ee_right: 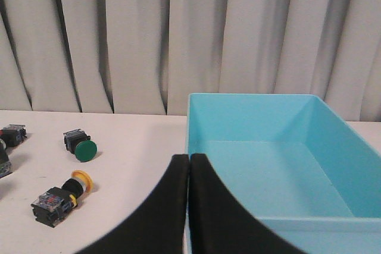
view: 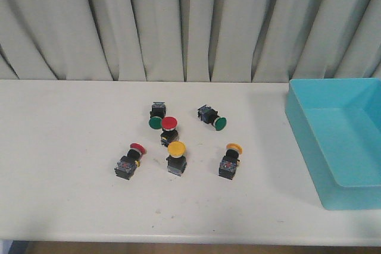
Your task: Pick red and yellow buttons and place in box
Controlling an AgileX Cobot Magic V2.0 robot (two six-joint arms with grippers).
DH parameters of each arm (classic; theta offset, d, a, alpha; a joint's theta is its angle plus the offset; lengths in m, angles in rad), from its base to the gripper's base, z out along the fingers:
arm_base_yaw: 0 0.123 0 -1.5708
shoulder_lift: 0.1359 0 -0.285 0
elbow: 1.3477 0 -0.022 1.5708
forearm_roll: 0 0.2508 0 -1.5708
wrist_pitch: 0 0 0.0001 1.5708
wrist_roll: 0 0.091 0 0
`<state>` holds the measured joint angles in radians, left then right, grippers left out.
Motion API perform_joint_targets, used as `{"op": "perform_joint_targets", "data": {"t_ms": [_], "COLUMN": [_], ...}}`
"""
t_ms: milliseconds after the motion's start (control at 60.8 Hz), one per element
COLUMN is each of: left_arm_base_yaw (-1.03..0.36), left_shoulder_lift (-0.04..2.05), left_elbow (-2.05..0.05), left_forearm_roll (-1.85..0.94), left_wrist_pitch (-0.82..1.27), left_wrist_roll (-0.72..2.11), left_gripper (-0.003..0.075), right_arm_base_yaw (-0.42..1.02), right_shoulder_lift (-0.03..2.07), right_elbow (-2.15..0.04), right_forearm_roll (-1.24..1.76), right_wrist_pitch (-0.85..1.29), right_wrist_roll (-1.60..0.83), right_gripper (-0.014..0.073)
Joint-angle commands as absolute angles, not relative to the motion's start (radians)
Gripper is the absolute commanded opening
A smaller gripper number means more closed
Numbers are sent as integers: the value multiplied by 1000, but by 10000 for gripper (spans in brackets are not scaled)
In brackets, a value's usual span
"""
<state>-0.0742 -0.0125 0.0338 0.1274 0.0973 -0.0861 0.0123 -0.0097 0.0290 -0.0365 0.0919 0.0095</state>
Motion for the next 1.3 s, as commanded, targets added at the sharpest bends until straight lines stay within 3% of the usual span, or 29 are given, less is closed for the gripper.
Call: {"op": "perform_joint_targets", "data": {"t_ms": [0, 263, 362, 494, 560, 757, 971, 1136, 1284], "left_arm_base_yaw": [-79, -79, -79, -79, -79, -80, -80, -80, -80], "left_shoulder_lift": [-25, -8, 108, 427, 571, 856, 924, 936, 979], "left_elbow": [76, -58, -246, -553, -671, -864, -889, -889, -917], "left_forearm_roll": [159, 129, 125, 126, 126, 125, 122, 159, 186], "left_wrist_pitch": [-41, -449, -385, -162, -96, -129, -124, -74, -47], "left_wrist_roll": [-69, -182, -183, -180, -181, -183, -231, -234, -225], "left_gripper": [3, 3, 3, 3, 3, 3, 5, 48, 235], "right_arm_base_yaw": [13, 16, 16, 16, 16, 16, 14, 14, 14], "right_shoulder_lift": [-20, -2, 114, 409, 540, 783, 920, 950, 950], "right_elbow": [36, -137, -349, -622, -702, -769, -769, -769, -770], "right_forearm_roll": [-42, -66, -197, -312, -308, -281, -318, -411, -444], "right_wrist_pitch": [12, -431, -329, 0, 68, 52, -64, -64, -53], "right_wrist_roll": [0, 127, 148, 289, 327, 351, 338, 338, 338], "right_gripper": [-8, -8, -8, -8, -8, -8, 1, 131, 402]}}
